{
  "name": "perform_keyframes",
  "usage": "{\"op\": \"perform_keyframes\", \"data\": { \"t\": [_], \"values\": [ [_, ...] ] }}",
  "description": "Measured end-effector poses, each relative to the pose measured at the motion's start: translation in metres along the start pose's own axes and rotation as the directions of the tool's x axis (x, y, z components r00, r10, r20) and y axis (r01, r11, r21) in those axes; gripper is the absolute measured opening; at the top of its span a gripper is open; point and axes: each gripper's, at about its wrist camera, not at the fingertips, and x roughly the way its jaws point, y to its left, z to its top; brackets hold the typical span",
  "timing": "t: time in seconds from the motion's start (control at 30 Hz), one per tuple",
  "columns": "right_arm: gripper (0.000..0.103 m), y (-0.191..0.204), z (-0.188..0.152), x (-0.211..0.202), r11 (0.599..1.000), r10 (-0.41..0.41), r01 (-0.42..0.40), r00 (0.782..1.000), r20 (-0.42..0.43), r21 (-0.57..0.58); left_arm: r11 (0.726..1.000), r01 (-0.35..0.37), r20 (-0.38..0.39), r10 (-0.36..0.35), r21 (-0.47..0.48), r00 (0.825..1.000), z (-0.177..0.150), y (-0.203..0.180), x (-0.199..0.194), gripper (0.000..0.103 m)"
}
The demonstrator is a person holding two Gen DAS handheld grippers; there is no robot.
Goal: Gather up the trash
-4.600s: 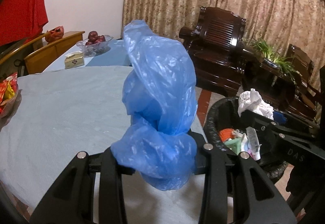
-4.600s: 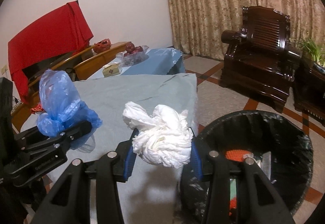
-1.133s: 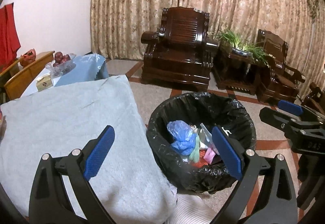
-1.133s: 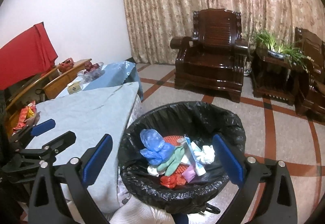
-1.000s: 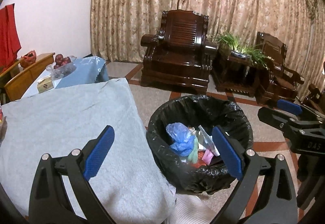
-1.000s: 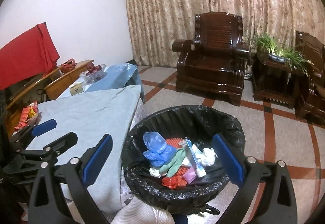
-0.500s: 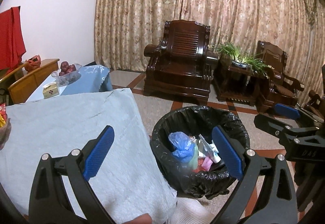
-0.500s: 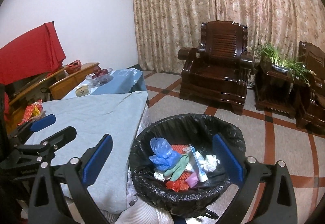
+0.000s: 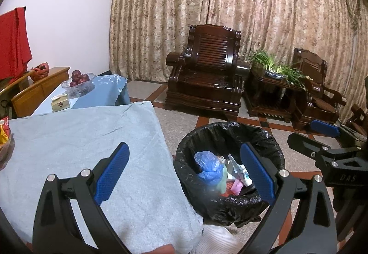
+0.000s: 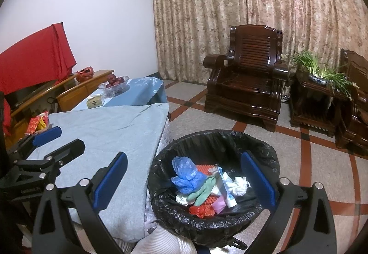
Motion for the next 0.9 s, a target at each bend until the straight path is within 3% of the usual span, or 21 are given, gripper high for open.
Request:
{"op": "perform_keyframes", "data": {
  "t": [0.9],
  "values": [
    [0.097,0.0018,-0.0018,0.0020,1.000,0.005,-0.005,1.000,-0.005,0.002,1.000,-0.001,-0.006,0.001,-0.002,1.000,-0.0002,0.0014,0.0009,0.094]
  ]
}}
